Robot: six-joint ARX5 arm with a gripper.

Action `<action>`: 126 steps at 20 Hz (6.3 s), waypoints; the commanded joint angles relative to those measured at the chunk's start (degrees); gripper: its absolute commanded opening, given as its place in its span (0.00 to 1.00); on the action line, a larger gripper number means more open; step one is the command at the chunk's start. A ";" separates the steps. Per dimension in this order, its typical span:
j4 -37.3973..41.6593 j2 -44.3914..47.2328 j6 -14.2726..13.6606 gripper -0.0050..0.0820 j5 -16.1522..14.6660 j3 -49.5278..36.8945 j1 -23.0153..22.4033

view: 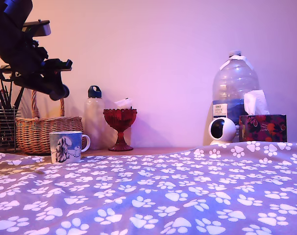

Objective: Pick the coffee capsule and then drop it inside the coffee cup in front of you

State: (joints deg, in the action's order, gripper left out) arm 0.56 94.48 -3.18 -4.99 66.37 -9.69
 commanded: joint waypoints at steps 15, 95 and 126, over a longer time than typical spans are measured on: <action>-16.37 17.88 0.17 0.33 -0.09 26.71 2.91; -22.97 -13.22 5.73 0.04 -3.52 -7.34 0.98; -25.66 -50.73 24.26 0.04 1.33 -39.06 -0.98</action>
State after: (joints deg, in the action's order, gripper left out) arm -25.78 43.86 20.73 -4.73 28.49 -10.52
